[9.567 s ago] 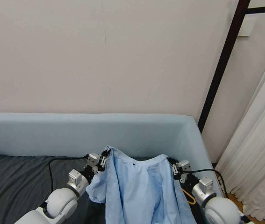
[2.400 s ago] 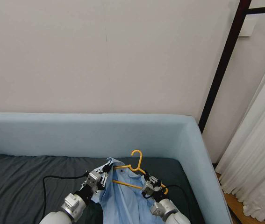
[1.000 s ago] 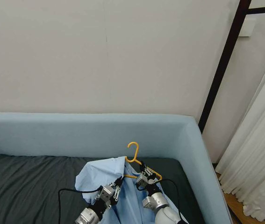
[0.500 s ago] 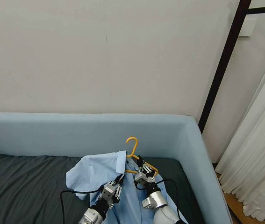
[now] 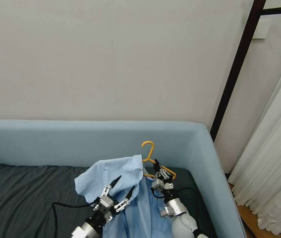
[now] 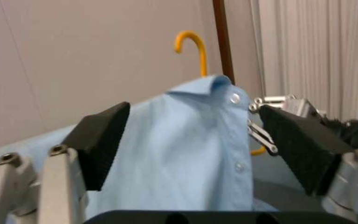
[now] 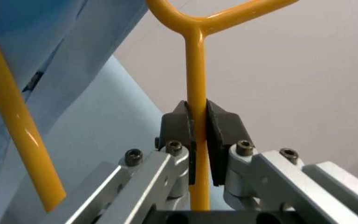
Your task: Pick up the clothes from the sofa and hang them on the clothes hanger.
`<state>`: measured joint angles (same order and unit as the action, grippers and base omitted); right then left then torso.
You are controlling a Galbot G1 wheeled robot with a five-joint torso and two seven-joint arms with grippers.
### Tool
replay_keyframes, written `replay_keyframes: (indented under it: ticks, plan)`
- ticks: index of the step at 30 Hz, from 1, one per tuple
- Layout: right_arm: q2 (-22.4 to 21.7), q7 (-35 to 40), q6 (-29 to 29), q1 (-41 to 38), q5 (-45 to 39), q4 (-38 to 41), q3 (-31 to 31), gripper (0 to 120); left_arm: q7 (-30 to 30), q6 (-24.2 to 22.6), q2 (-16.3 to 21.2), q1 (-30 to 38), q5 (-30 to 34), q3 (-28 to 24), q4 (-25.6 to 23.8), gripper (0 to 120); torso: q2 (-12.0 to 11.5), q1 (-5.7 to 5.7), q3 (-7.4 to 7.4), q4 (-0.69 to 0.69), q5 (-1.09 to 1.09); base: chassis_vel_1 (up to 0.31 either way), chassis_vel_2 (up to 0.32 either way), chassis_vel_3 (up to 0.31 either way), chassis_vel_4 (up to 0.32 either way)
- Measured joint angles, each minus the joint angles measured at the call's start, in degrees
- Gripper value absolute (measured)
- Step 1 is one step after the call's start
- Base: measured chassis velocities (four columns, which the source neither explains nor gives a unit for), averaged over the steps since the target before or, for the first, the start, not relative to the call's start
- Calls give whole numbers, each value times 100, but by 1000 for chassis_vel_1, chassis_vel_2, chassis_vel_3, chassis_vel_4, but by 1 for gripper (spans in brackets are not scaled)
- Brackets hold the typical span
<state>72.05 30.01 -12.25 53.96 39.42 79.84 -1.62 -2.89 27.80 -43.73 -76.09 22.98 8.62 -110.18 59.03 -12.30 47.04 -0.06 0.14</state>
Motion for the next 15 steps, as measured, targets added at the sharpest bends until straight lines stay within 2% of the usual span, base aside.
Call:
replay_keyframes:
  ticks: [1,3,5,6,7,9,12,15]
  plan:
    - [0,0,0,0,0,0,0,5,0,0,0,0,0,0,0,86,0,0,0,0,0,0,0,0,0]
    - [10,10,-75,51,141,0,80,5,-455,10,503,211,806,261,-20,97,0,0,0,-2,1,0,0,0,0]
    - [51,13,-134,56,258,-15,96,5,-962,-166,893,605,1427,301,79,99,0,0,0,-2,1,0,0,0,0]
    - [51,13,-134,56,258,-15,96,5,-962,-166,893,605,1427,301,79,99,0,0,0,-2,1,0,0,0,0]
    - [73,13,-162,56,317,-19,110,5,-1302,-317,1065,891,1732,249,182,100,0,0,0,0,1,0,0,0,0]
    - [138,14,-220,15,488,-37,91,5,-2069,-676,1390,1447,2273,168,470,100,0,-1,0,-6,0,0,0,0,0]
    - [200,12,-265,-58,624,-52,-3,5,-2557,-947,1629,1753,2505,72,695,100,0,-1,1,-4,1,0,0,0,0]
    - [278,3,-345,-177,842,-57,-257,5,-3534,-1400,1937,2069,2610,13,1085,100,0,0,0,2,0,0,0,0,0]
